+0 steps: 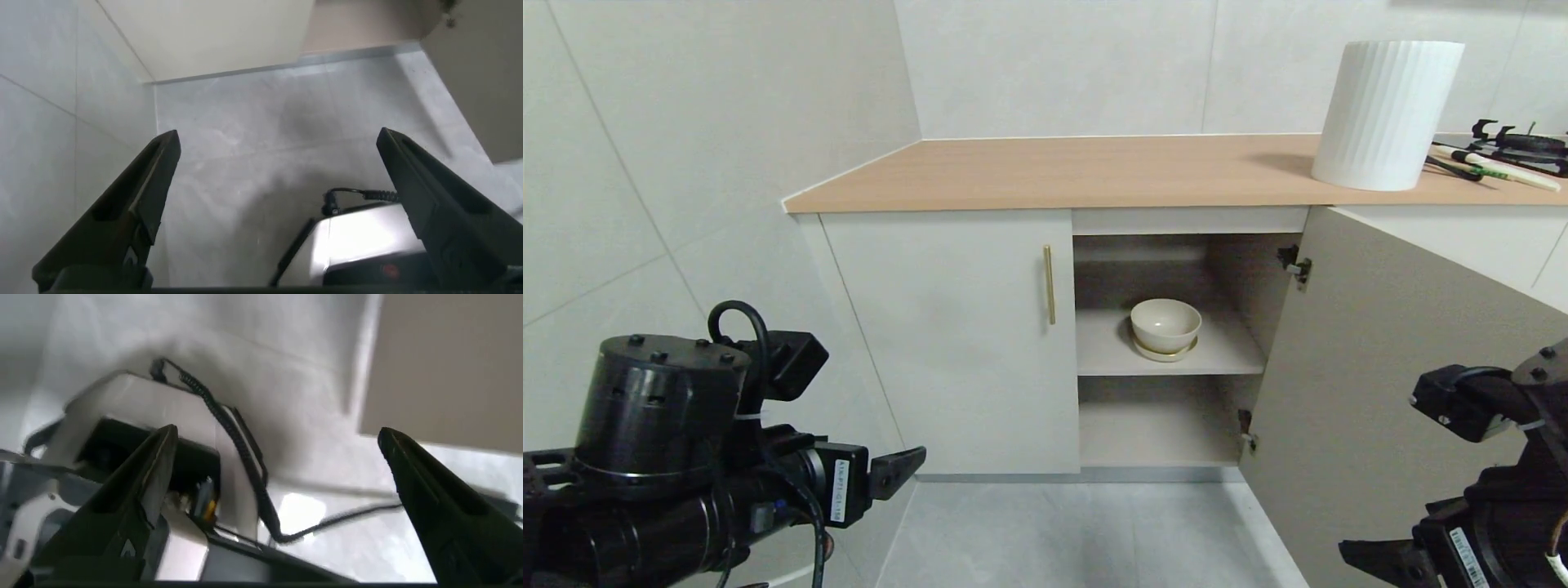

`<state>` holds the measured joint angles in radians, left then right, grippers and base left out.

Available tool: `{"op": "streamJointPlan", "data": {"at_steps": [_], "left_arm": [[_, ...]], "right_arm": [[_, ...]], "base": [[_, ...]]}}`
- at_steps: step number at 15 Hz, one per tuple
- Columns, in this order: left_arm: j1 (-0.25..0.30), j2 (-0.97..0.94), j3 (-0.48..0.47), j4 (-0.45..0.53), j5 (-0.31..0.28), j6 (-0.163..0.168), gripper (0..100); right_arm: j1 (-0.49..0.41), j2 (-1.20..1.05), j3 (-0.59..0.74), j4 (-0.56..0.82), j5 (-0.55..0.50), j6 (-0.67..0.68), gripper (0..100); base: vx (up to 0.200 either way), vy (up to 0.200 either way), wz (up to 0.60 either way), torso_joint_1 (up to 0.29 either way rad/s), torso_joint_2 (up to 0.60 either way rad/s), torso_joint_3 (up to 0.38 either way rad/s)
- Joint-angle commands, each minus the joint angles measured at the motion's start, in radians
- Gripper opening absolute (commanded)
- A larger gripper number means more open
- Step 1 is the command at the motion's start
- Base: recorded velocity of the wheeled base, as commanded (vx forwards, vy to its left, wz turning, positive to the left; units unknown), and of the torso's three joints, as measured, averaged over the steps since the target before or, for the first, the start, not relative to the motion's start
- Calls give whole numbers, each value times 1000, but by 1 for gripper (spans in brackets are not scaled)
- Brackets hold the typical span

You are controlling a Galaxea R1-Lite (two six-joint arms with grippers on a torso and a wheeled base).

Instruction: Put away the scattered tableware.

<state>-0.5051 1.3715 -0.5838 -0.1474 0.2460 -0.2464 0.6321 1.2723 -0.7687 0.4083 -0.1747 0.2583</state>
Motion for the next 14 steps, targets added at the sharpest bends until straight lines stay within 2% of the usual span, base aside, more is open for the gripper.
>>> {"op": "streamJointPlan", "data": {"at_steps": [1, 3, 5, 6, 8, 10, 12, 14], "left_arm": [[-1, 1, 1, -1, -1, -1, 100], [-1, 1, 1, -1, -1, -1, 100], [-1, 1, 1, -1, -1, -1, 100], [-1, 1, 1, -1, -1, -1, 100], [-3, 1, 1, -1, -1, -1, 100], [-1, 1, 1, -1, -1, -2, 100], [-1, 1, 1, -1, -2, -2, 100], [-1, 3, 2, -1, -2, -4, 100]], "right_arm": [[0, -22, -1, 12, -2, -7, 100], [1, -60, -11, 49, -3, -19, 100], [1, -93, -43, 145, -3, -39, 100], [1, -122, -69, 245, -2, -76, 100], [0, -153, -77, 302, -6, -102, 100], [-5, -177, -78, 303, -22, -103, 100], [-32, -179, -86, 300, -109, -103, 100], [-100, -174, -86, 297, -129, -108, 100]], "base": [[0, -200, 0, 12, 2, -2], [0, -200, 0, 0, 2, 5], [0, -200, 0, 5, 5, 2], [0, -200, 0, -2, -2, 2], [0, -200, 0, 2, 5, 5], [0, 0, 0, 0, 0, 0], [0, 0, 0, 0, 0, 0], [0, 0, 0, 0, 0, 0]]}}
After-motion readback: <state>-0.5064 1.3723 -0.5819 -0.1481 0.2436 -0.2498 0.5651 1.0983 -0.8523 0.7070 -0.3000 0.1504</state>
